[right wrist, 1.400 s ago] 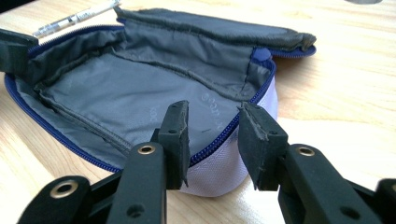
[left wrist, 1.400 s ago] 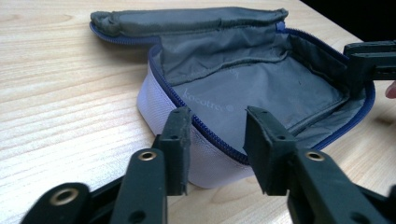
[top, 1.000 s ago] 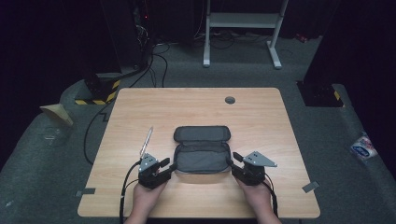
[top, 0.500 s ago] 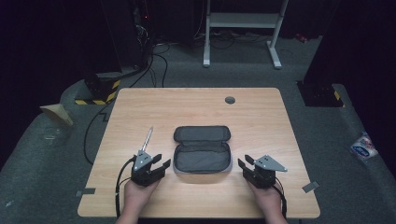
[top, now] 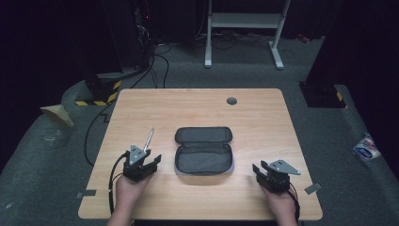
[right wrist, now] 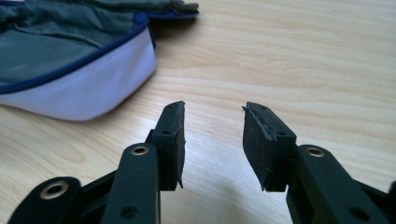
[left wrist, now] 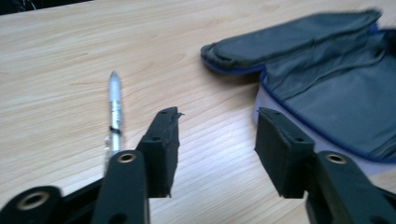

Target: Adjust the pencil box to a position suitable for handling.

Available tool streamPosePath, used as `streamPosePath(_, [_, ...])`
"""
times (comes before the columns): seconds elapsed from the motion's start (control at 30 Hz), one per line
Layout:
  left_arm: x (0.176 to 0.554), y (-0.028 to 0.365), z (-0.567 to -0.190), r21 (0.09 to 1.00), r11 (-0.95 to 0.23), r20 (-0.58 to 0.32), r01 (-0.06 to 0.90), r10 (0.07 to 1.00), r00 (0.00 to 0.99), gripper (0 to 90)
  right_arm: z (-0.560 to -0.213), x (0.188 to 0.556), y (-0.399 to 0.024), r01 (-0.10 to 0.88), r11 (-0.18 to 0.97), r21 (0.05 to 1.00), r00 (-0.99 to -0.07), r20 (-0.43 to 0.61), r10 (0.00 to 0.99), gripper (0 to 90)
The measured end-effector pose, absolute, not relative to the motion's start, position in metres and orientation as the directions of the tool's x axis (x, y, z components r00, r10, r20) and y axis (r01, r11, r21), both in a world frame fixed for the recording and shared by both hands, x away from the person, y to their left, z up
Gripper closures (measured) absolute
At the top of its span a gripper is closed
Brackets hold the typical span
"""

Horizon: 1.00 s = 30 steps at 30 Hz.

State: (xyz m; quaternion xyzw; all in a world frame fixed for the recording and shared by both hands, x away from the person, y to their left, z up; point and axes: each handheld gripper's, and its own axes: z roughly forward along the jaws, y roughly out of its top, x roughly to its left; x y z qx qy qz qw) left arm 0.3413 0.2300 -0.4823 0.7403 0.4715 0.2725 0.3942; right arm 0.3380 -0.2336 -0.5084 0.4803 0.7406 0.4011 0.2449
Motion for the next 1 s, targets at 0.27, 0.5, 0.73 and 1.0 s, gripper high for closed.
streamPosePath(0.27, [0.345,0.241,-0.484,0.814,-0.251,0.004,0.524,0.904,0.427,49.6,-0.514,0.335,-0.235,0.543,0.242,0.804,-0.42,0.011,0.907,55.7])
streamPosePath(0.5, [0.345,0.255,-0.484,0.802,-0.228,-0.024,0.551,0.911,0.412,49.1,-0.519,0.339,-0.236,0.539,0.277,0.795,-0.427,-0.026,0.904,56.8])
streamPosePath(0.73, [0.344,0.271,-0.488,0.823,-0.191,-0.012,0.535,0.935,0.353,52.0,-0.521,0.341,-0.238,0.555,0.271,0.787,-0.424,-0.012,0.905,56.1])
streamPosePath(1.0, [0.346,0.281,-0.494,0.83,-0.152,-0.036,0.536,0.946,0.323,52.3,-0.521,0.343,-0.235,0.574,0.28,0.769,-0.43,-0.008,0.903,52.3])
